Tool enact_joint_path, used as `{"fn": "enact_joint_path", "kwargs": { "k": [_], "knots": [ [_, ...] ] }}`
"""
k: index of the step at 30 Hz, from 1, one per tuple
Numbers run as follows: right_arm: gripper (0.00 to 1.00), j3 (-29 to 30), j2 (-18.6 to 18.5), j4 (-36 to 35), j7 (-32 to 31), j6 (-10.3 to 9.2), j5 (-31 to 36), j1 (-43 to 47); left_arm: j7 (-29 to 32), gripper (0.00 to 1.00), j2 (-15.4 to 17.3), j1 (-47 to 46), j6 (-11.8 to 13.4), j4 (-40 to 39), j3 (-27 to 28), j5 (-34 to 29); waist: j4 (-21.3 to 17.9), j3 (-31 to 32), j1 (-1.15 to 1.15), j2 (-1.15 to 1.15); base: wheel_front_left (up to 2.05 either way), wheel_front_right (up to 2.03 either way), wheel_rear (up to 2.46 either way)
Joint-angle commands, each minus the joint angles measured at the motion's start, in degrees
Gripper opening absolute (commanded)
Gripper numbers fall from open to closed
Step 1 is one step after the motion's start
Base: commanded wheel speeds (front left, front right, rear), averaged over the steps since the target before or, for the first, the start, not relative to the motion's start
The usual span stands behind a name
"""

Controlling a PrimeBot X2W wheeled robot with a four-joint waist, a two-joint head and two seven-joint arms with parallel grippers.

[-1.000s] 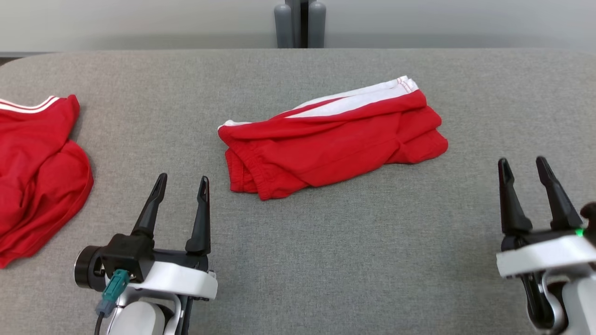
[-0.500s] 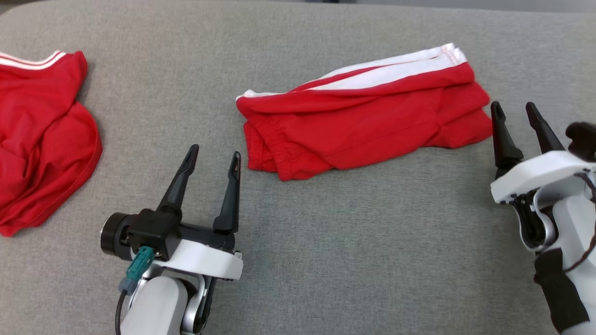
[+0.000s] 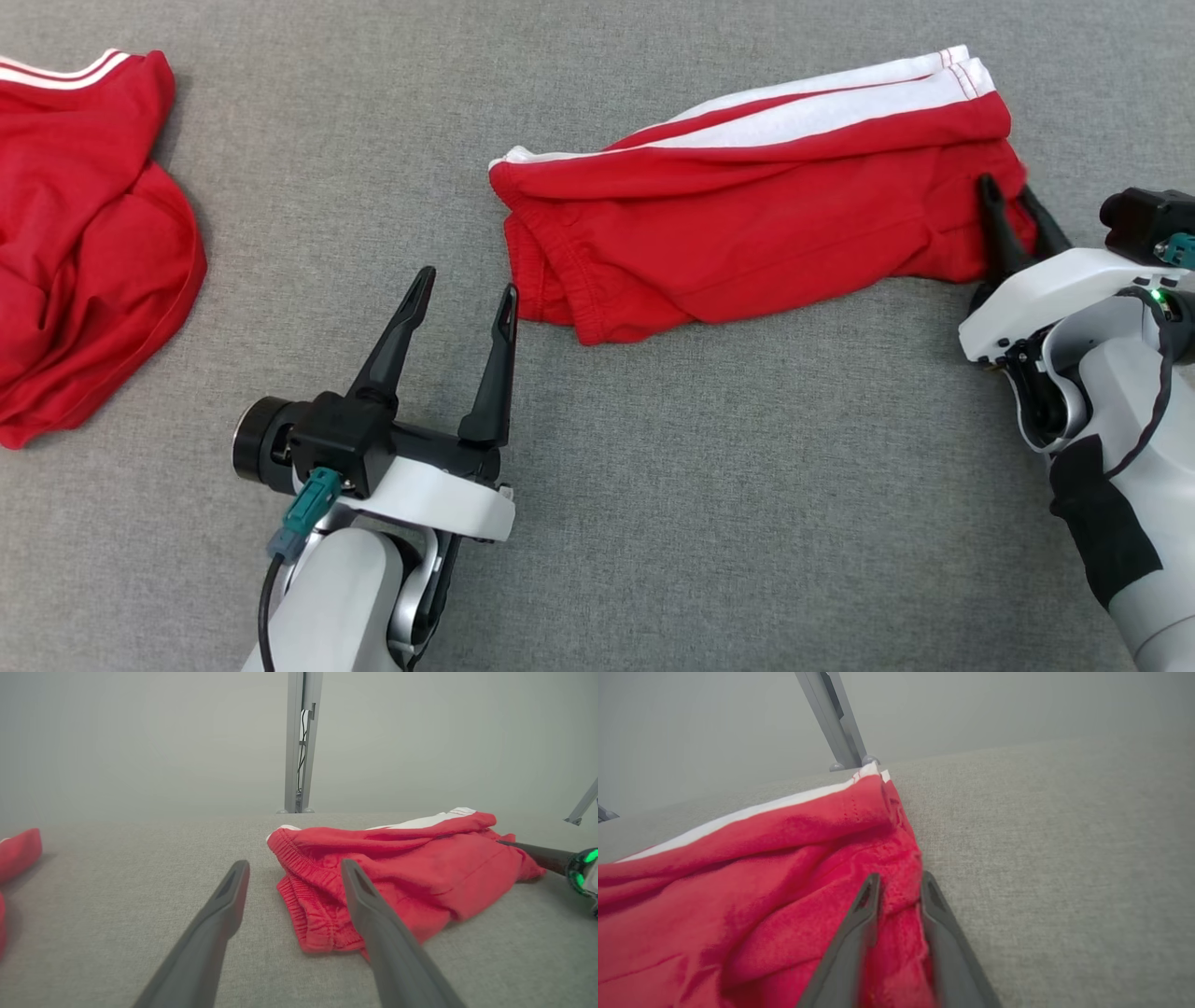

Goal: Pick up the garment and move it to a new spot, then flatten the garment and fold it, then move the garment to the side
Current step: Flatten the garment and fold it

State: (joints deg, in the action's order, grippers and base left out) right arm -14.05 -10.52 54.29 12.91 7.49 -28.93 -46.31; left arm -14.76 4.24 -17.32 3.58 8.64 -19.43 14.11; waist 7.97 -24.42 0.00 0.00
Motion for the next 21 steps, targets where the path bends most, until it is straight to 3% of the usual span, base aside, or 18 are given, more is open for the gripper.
{"fn": "enact_joint_path", "kwargs": {
  "k": [1, 6, 12, 21],
  "knots": [
    [0.00, -0.66, 0.82, 1.04, -0.11, 0.02, -0.55, 1.50, -0.39, 1.00, -0.08, -1.29, -0.20, 0.00, 0.19, -0.06, 0.01, -0.03, 0.00, 0.00, 0.00, 0.00, 0.00],
    [0.00, -4.21, 2.01, -0.05, 0.63, 0.09, -3.68, 6.35, -0.36, 1.00, -0.33, -0.77, -0.19, -0.59, 0.81, 0.26, -0.57, 0.15, 0.00, 0.00, 0.00, 0.00, 0.00],
    [0.00, -6.73, -0.20, -6.85, 1.60, 0.00, -8.28, 15.00, -0.36, 1.00, -0.13, 0.46, 0.03, -0.98, 2.06, -0.12, -2.61, 1.40, 0.00, 0.00, 0.00, 0.00, 0.00],
    [0.00, 0.31, -3.00, -20.28, 2.13, -0.13, -8.43, 26.58, -0.37, 1.00, 1.00, 2.49, 0.43, -1.34, 3.55, -0.45, -5.25, 4.36, 0.00, 0.00, 0.00, 0.00, 0.00]
  ]
}}
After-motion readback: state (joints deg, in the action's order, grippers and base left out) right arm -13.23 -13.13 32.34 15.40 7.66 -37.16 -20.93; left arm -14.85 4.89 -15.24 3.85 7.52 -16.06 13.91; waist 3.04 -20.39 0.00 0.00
